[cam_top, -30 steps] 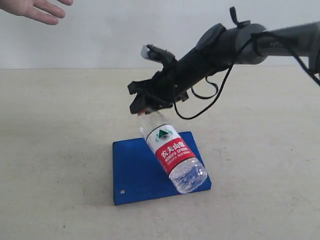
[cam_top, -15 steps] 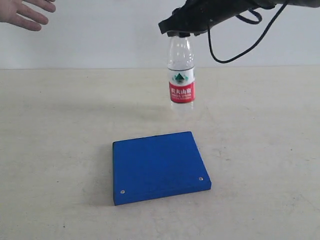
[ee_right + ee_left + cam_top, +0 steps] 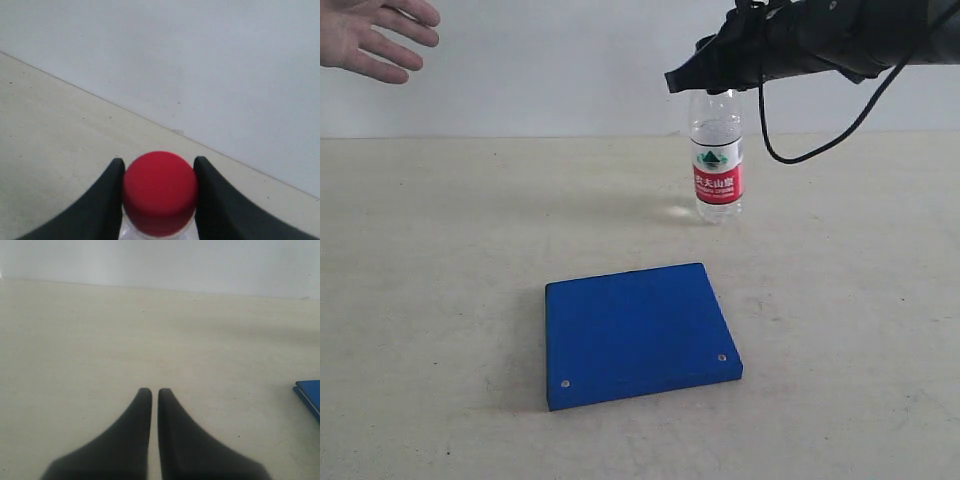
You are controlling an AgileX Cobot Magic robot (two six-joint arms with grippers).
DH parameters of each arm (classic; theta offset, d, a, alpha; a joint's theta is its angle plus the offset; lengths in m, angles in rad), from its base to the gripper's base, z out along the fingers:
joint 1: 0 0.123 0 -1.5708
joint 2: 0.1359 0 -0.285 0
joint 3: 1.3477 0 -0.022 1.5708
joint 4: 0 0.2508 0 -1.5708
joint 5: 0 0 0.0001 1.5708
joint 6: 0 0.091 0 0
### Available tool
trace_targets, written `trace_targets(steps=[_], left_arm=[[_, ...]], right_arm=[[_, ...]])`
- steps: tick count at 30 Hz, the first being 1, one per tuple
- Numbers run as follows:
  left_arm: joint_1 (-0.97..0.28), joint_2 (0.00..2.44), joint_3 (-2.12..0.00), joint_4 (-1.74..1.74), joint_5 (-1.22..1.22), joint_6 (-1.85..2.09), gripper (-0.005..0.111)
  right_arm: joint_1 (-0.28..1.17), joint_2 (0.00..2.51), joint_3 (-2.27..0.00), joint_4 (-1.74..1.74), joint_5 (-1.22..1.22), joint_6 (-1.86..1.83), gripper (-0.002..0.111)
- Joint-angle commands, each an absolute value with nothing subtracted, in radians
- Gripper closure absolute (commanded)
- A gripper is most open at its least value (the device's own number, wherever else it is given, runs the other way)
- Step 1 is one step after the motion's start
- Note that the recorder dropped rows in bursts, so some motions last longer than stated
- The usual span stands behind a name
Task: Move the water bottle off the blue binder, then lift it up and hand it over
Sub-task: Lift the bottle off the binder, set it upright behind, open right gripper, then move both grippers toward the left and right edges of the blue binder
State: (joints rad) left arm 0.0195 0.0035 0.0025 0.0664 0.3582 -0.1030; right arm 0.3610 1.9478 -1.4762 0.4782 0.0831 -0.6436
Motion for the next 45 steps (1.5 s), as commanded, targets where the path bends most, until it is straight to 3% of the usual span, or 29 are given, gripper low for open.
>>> trace_targets(steps=[1, 6, 8, 13, 15, 26, 30, 33, 38, 45], left_arm=[[0.014, 0.000, 0.000, 0.064, 0.354, -0.112, 0.102], [0.014, 0.000, 0.000, 0.064, 0.354, -0.112, 0.102], [0.014, 0.000, 0.000, 0.064, 0.354, -0.112, 0.102], [0.014, 0.000, 0.000, 0.064, 0.354, -0.112, 0.102], [0.014, 0.000, 0.000, 0.064, 0.354, -0.112, 0.102], [0.014, 0.000, 0.000, 0.064, 0.354, -0.112, 0.102], [0.014, 0.000, 0.000, 0.064, 0.354, -0.112, 0.102], [0.014, 0.000, 0.000, 0.064, 0.354, -0.112, 0.102], [0.014, 0.000, 0.000, 0.064, 0.354, -0.112, 0.102], [0.014, 0.000, 0.000, 0.124, 0.354, -0.112, 0.102]], right_arm=[[0.357, 1.934, -1.467, 0.473, 0.015, -0.666, 0.108], [0.357, 1.934, -1.467, 0.473, 0.017, -0.693, 0.108], [0.357, 1.934, -1.467, 0.473, 0.032, -0.693, 0.102], [0.357, 1.934, -1.467, 0.466, 0.086, -0.693, 0.066], [0.357, 1.934, -1.467, 0.466, 0.088, -0.691, 0.059], [0.357, 1.830, -1.467, 0.466, 0.013, -0.689, 0.057], [0.357, 1.709, -1.467, 0.466, 0.119, -0.684, 0.057], [0.357, 1.586, -1.467, 0.466, 0.340, -0.622, 0.061], [0.357, 1.397, -1.465, 0.431, 0.575, -0.612, 0.108], [0.357, 1.048, -1.459, 0.406, 0.622, -0.521, 0.109]])
